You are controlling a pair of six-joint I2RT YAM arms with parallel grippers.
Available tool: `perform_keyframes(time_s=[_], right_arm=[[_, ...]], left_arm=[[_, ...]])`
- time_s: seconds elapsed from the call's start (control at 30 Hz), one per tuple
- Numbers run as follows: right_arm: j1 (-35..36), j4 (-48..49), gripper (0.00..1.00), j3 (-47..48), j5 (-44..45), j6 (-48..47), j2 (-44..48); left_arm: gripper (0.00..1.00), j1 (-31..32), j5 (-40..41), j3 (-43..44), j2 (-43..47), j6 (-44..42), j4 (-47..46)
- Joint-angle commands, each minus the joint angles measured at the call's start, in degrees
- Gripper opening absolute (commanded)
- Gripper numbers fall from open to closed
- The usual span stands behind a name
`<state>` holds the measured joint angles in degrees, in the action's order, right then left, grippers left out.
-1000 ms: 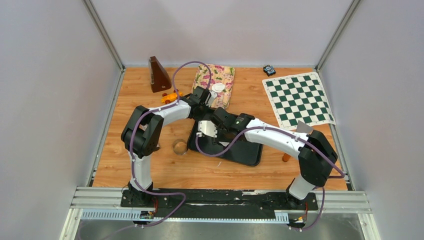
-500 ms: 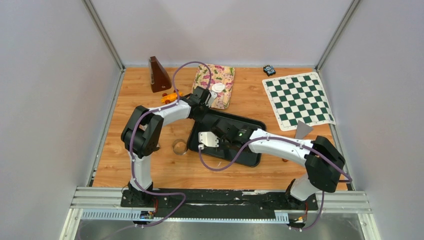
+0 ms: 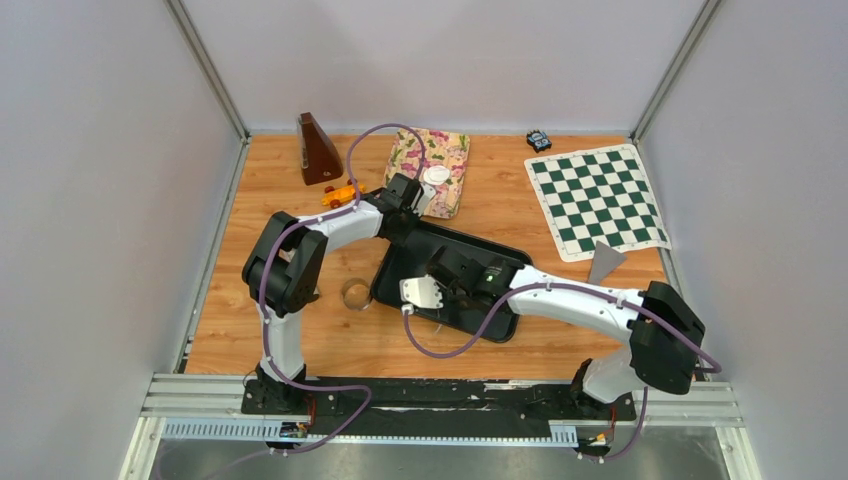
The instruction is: Roll out the dumpling wrappers from the dough
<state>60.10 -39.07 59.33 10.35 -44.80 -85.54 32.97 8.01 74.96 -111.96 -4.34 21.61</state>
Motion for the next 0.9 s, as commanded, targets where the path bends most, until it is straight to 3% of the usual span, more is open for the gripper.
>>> perform_keyframes(time_s=[0.0, 0.23, 0.47, 0.87], right_arm=[[1.6, -11.1, 0.0, -4.2, -12.9, 1.4, -1.0], [1.4, -11.5, 0.0, -4.2, -10.5, 0.2, 1.7], [-1.7, -11.3, 0.0, 5.0, -5.8, -2.9, 7.7], [-3.3, 0.0, 0.0, 5.4, -4.2, -10.7, 0.3]], left_arm=[[0.0, 0.5, 0.0, -0.8, 2.4, -2.2, 2.8], [0.0, 0.5, 0.1, -0.8, 2.3, -2.3, 2.8], [0.0, 0.5, -0.1, -0.6, 2.3, -2.3, 2.9], [0.0, 0.5, -0.1, -0.6, 2.3, -2.5, 2.8]])
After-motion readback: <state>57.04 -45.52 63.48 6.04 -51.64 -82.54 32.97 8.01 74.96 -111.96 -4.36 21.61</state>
